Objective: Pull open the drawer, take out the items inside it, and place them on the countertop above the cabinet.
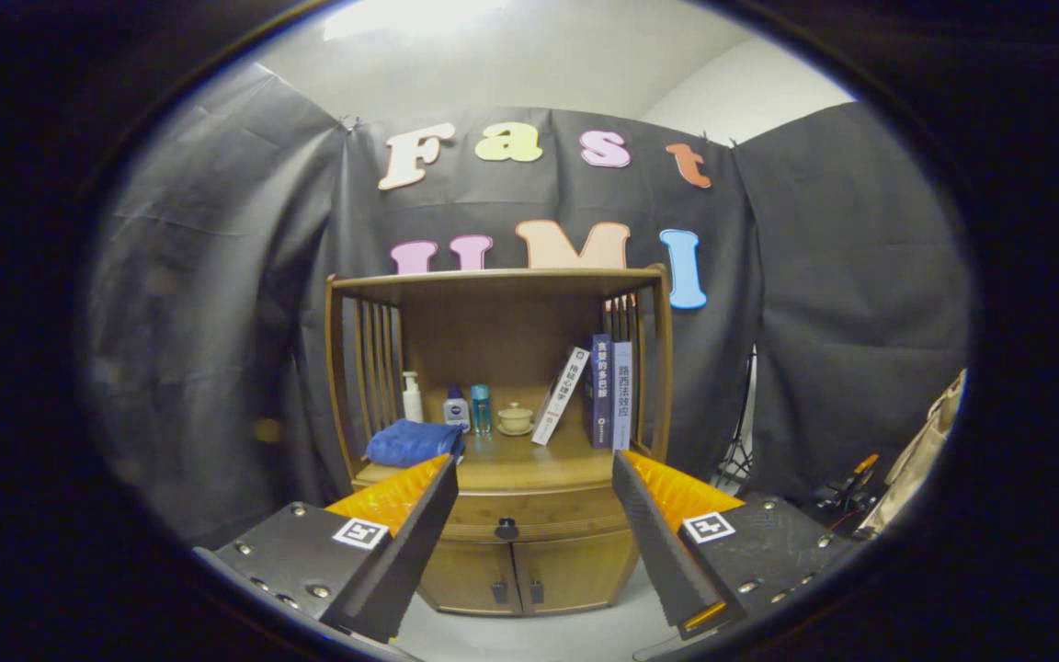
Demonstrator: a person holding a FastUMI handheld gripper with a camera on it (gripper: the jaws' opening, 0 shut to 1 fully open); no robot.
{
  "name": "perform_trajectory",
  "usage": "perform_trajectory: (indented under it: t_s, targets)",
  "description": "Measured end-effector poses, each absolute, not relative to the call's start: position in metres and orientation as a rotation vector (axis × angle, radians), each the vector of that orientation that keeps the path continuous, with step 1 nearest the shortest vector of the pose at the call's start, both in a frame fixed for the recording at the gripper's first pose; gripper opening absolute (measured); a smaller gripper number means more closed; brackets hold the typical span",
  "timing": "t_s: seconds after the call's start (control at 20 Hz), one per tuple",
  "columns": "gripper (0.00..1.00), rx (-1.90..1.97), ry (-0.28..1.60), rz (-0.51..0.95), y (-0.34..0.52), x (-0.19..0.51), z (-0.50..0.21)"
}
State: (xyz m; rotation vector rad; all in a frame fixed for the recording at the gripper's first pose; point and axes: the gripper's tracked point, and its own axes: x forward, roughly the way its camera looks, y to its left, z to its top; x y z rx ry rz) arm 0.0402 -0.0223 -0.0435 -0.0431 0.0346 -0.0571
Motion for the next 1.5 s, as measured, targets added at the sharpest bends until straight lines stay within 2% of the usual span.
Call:
perform_trajectory:
  t_s: [0.3,0.6,0.85,1.1,1.3,1.5]
  targets:
    - [1.0,-0.044,0.054,-0.031,-0.016,0.102,-0.093]
    - [1.0,-0.092,0.088,0.003,-0.001,0.174,-0.193]
    - [1.0,-0.105,0.17,-0.027,-0.003,0.217,-0.284]
    - [1.0,-0.077,0.208,-0.044,0.001,0.246,-0.324]
    - [0.46,-0.061,0.235,-0.049,0.002,0.262,-0.336]
    - [0.52,-0.072,0.254,-0.063,0.0,0.258,-0.342]
